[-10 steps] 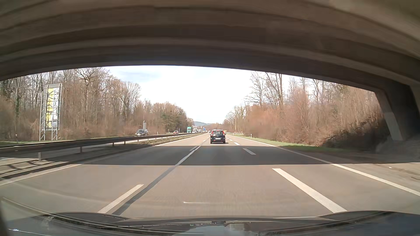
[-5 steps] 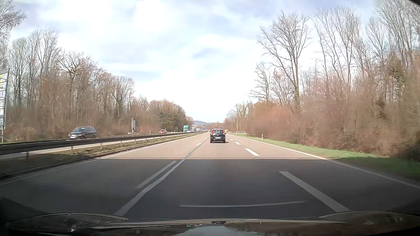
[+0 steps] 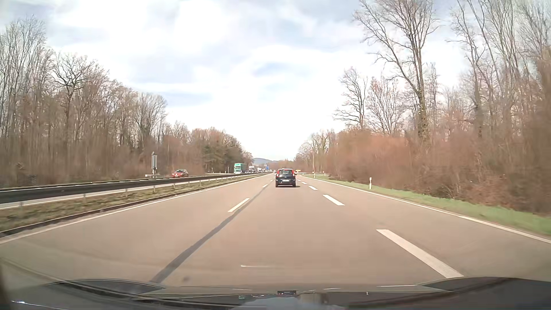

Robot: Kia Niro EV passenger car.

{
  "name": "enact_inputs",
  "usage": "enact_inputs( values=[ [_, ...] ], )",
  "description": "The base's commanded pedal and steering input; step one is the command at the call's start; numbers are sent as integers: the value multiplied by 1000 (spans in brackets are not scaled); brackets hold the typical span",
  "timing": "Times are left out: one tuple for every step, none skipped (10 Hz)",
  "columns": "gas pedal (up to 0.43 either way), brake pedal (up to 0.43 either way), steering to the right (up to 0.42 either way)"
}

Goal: Follow the waypoints while adhering to traffic rules and regulations

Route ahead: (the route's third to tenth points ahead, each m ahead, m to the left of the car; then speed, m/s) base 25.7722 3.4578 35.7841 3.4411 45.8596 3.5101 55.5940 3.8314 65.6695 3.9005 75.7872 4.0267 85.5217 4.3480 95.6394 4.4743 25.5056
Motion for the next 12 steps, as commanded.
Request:
enact_inputs(
  values=[
    [47, 0, 1],
    [47, 0, 1],
    [47, 0, 1],
    [47, 0, 1],
    [47, 0, 1],
    [47, 0, 1],
    [47, 0, 1],
    [59, 0, 1],
    [59, 0, 1],
    [59, 0, 1],
    [59, 0, 1],
    [59, 0, 1]
  ],
)
